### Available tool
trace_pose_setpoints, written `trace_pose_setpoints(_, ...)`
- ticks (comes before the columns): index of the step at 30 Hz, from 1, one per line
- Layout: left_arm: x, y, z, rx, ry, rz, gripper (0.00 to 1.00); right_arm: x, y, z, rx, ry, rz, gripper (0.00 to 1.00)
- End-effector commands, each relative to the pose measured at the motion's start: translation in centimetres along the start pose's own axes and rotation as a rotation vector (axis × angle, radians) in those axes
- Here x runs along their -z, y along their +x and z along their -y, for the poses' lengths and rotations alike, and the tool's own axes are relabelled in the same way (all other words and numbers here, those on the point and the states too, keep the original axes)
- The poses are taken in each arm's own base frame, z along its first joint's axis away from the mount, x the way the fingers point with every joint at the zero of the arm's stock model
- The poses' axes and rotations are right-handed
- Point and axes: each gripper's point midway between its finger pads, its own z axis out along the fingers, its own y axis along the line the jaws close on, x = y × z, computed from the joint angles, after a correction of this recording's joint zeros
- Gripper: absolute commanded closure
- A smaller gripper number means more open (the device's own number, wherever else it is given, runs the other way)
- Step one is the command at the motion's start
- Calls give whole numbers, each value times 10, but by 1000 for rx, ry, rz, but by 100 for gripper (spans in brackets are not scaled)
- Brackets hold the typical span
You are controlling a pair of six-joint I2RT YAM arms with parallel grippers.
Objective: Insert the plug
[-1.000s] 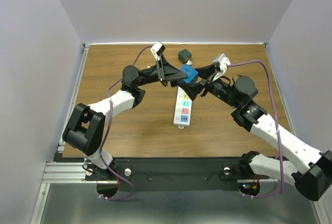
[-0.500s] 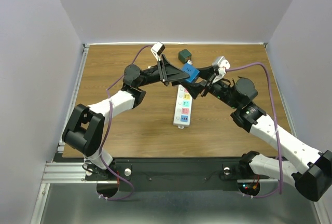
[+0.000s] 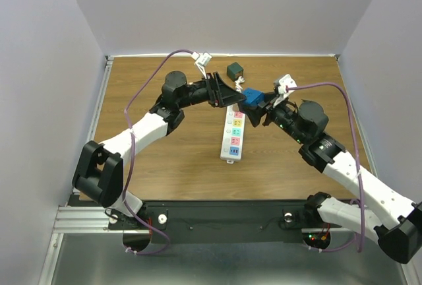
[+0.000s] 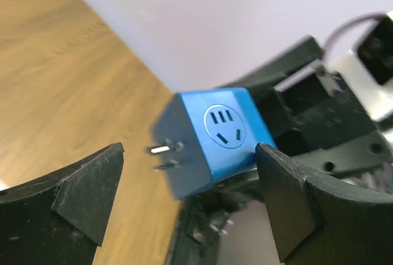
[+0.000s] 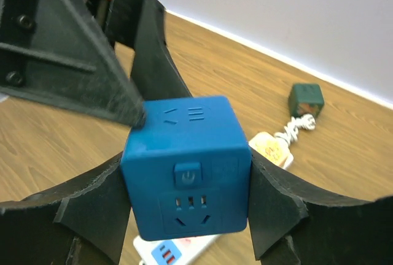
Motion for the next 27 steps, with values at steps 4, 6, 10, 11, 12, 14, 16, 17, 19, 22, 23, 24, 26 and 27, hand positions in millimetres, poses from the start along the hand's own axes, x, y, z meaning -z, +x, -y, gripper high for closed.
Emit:
trace_pose_setpoints(4,34,-6,-98,-162,-596,85,1,19,-34,38,10,223,96,100)
trace_pose_setpoints(6,46,8,-123,-154,-745,82,1,20,-28,45,9,266,79,100)
trace_pose_setpoints(10,49,49,-145,-152,-889,8,1,21,-20,56,-2,330,58,100)
trace_pose_setpoints(11,45,60,-148,-161,-916,-8,1,20,-18,57,-5,333,51,100)
trace_pose_setpoints(12,45,64,-150,-167,-933,-12,1,20,-18,56,-8,333,49,100)
trace_pose_setpoints(14,43,71,-155,-178,-972,-26,1,21,-16,56,-17,332,48,100)
trace_pose_setpoints(16,45,78,-161,-188,-1017,-39,1,24,-16,56,-25,334,52,100)
trace_pose_setpoints(17,43,82,-166,-188,-1026,-51,1,25,-16,55,-25,333,54,100)
trace_pose_setpoints(19,37,92,-166,-177,-1011,-79,1,29,-17,55,-27,335,62,100)
trace_pose_setpoints(22,28,114,-174,-189,-1022,-153,1,33,-18,54,-26,330,67,100)
trace_pose_setpoints(23,24,119,-180,-193,-1035,-172,1,34,-16,54,-26,332,66,100)
trace_pose_setpoints(24,25,122,-184,-194,-1052,-182,1,36,-17,55,-26,333,68,100)
trace_pose_setpoints(26,18,131,-188,-193,-1047,-214,1,39,-17,55,-26,339,73,100)
trace_pose_setpoints(27,14,131,-188,-191,-1039,-216,1,40,-18,55,-25,341,76,100)
